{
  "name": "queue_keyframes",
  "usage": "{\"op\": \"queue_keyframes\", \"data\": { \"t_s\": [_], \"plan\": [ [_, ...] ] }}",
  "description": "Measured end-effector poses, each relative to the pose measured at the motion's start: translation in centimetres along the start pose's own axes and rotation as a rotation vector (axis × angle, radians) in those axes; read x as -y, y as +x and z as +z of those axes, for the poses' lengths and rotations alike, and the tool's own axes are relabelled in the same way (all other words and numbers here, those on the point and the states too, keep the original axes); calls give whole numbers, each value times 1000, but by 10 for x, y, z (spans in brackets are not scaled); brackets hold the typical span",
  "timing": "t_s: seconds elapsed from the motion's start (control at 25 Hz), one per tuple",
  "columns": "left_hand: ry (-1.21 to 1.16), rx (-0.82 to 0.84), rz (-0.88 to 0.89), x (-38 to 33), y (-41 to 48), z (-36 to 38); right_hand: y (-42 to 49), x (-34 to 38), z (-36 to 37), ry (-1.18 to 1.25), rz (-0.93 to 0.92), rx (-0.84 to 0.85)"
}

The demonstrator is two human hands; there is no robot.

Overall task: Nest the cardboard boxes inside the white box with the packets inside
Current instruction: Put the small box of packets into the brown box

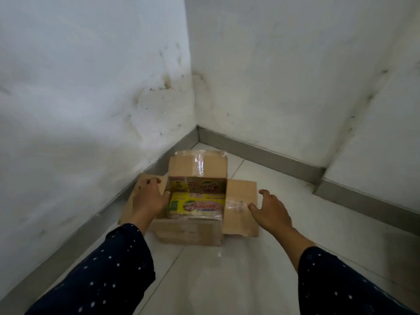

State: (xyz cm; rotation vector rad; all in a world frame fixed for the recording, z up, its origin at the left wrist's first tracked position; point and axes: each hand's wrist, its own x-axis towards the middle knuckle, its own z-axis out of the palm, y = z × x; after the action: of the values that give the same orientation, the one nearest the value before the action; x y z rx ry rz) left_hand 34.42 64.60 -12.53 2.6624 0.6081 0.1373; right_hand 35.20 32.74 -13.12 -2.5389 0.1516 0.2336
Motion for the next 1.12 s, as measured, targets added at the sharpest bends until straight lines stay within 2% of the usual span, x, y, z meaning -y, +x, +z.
{"op": "queue_keyframes", "data": {
  "t_s": [0.24,0.36,0.48,0.72,0.88,1.12],
  "plan": [
    [84,145,-439,97,36,44,38,-2,70,2,176,73],
    [-69,174,-470,124,41,54,42,-6,83,92,216,4],
    [-79,85,-437,124,42,49,48,-10,79,217,306,-51],
    [-84,-40,-142,49,9,23,31,-14,36,260,162,-102],
    [-157,-85,-147,-24,-43,-3,-3,-38,-31,227,124,-197],
    [-282,-131,-87,-153,-139,-56,-66,-99,-171,266,50,-320]
  ]
}}
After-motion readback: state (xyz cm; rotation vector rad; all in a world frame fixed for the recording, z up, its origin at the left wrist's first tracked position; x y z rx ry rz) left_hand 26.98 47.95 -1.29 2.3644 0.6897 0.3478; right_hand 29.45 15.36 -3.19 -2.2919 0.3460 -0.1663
